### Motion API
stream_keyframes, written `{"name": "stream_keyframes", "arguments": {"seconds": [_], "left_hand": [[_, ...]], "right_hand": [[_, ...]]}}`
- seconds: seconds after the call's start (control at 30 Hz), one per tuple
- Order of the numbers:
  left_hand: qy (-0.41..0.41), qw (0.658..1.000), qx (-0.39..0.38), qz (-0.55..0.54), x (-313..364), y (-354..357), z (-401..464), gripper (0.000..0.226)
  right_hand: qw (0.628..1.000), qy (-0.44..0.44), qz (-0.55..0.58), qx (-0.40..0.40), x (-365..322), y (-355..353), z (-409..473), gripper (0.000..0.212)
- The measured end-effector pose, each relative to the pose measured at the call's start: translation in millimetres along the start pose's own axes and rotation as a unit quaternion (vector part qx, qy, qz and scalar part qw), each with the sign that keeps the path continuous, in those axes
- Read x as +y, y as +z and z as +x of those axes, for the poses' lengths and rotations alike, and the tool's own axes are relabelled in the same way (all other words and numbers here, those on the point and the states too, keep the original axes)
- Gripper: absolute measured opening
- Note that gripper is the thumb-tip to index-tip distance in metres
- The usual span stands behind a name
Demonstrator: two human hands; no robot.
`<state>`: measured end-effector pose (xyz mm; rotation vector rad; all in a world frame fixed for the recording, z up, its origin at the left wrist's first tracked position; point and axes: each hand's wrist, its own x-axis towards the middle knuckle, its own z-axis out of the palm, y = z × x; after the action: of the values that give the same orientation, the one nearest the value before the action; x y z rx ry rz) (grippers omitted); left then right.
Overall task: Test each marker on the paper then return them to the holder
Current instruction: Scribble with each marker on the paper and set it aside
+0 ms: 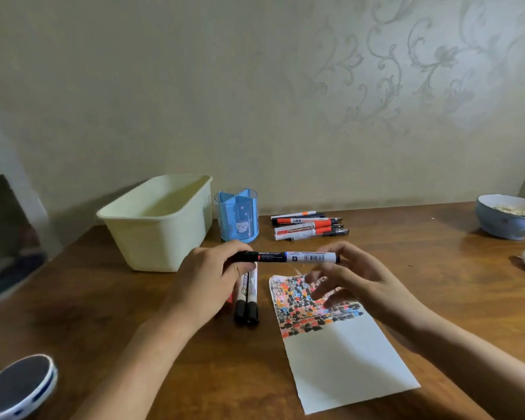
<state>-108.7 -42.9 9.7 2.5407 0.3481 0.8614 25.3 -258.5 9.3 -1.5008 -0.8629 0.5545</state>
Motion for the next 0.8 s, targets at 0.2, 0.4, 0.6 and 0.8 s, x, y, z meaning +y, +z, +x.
{"name": "stream_keyframes", "arguments": {"seconds": [0.2,0.4,0.6,0.8], "left_hand": [[-0.033,0.999,-0.011,-0.018,-15.0,-4.5,4.1,0.021],[-0.086,0.995,0.007,-0.056,-41.7,-11.0,6.3,0.060],[-0.116,0.993,0.019,-0.020,-61.0,-8.1,6.2,0.029],[-0.078,0.991,-0.103,0.039,-70.1,4.9,4.2,0.026]], "right_hand": [[0.998,-0.029,0.015,0.045,-14.6,17.4,24.3,0.036],[0.992,-0.046,0.065,0.098,-25.8,40.1,53.6,0.022],[0.987,-0.054,0.129,0.079,-51.0,74.7,98.6,0.016],[0.995,-0.067,0.054,0.060,-63.9,114.3,151.6,0.012]]}}
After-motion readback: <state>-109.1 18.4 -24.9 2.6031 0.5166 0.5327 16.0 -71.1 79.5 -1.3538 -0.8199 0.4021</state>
